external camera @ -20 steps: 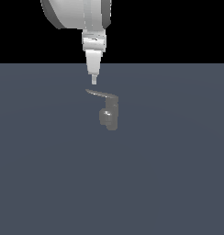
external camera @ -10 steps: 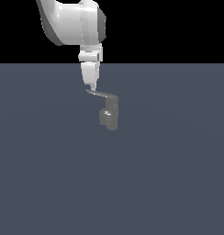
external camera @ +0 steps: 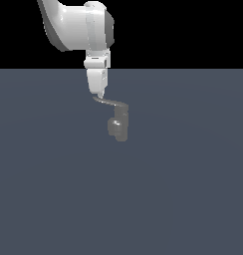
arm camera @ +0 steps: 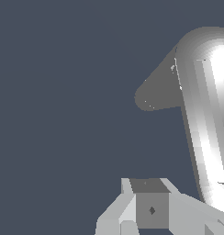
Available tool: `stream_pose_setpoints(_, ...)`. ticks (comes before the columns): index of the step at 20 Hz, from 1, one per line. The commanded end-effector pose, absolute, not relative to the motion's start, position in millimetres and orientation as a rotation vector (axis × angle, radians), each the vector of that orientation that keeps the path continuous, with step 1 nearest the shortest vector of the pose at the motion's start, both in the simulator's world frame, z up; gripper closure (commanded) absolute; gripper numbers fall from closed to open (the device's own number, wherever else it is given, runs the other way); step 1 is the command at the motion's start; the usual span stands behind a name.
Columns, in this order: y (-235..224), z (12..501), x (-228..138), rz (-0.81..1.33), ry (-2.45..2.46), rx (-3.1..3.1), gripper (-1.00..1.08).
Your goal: Turn on the faucet by rotating a designated handle.
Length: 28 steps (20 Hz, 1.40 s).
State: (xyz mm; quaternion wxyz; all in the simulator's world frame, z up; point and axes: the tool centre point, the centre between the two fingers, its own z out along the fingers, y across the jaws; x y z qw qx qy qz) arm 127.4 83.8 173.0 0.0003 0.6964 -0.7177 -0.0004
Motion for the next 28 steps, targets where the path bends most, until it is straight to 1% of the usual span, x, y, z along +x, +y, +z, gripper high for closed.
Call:
stream_pose_setpoints(1,85,173,122,-0.001,-2.254,2.188,1.08)
stream_pose_setpoints(28,99,173,57,-0.001,-2.255,2.187,1.08)
